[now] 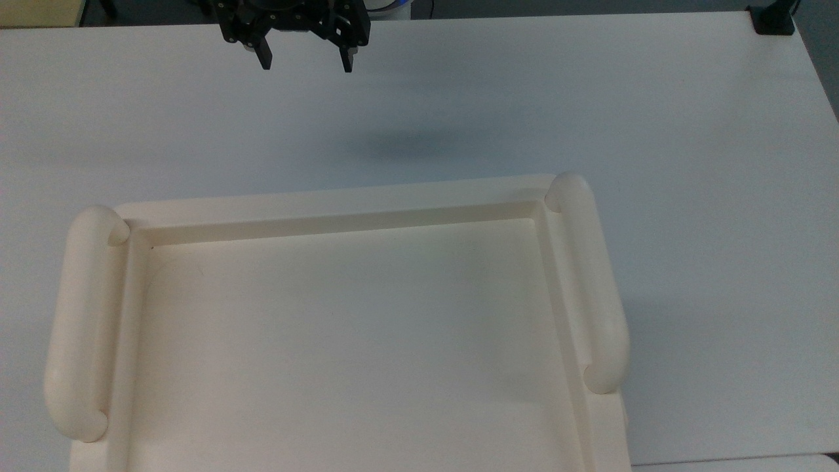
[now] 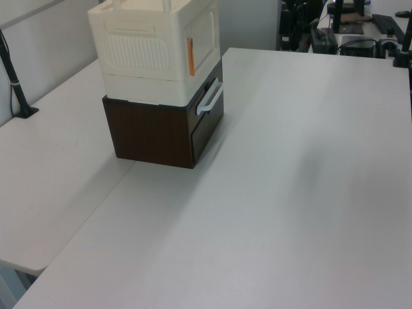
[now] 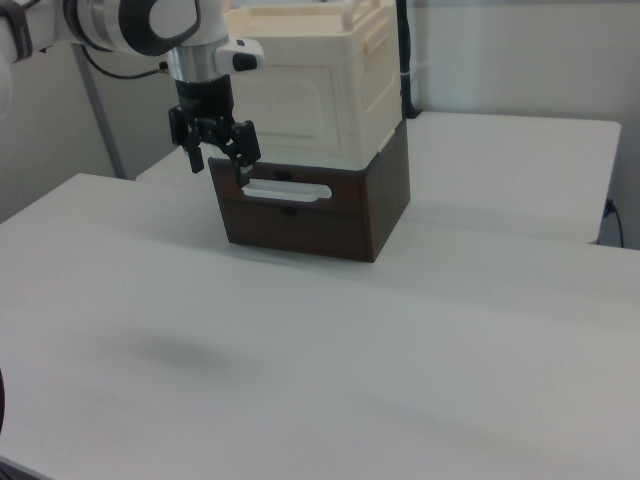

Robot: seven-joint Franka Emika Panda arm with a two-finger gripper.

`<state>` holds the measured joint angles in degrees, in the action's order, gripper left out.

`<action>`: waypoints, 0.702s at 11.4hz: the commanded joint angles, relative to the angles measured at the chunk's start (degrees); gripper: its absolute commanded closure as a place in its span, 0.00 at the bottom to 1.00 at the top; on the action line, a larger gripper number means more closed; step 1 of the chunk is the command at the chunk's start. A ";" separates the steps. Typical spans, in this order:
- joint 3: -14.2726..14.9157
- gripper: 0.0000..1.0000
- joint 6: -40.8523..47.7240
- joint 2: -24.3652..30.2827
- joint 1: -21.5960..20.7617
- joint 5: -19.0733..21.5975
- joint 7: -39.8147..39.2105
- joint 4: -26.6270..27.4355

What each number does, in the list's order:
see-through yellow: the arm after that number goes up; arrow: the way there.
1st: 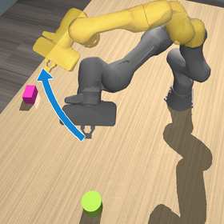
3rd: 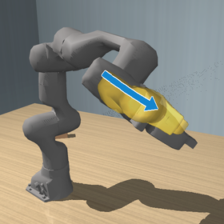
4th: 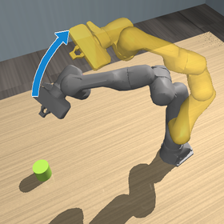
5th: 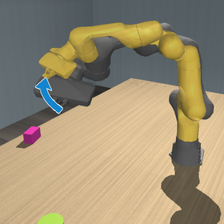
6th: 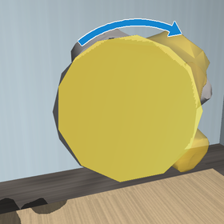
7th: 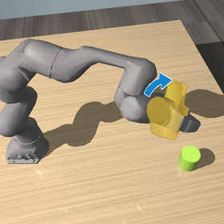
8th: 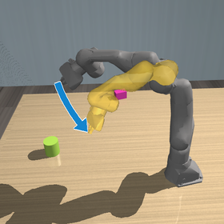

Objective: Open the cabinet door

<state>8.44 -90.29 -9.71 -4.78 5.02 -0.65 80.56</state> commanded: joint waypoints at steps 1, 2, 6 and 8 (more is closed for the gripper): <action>-0.35 0.00 0.12 1.54 0.21 1.40 -3.74 1.44; -0.26 0.00 -2.49 1.28 0.56 1.48 -8.01 0.66; -0.53 0.00 -15.75 1.02 0.04 3.15 -10.43 -0.58; -0.62 0.00 -20.78 -0.03 -2.32 3.24 -10.16 -0.14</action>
<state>7.99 -106.32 -9.67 -4.84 7.05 -9.87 79.47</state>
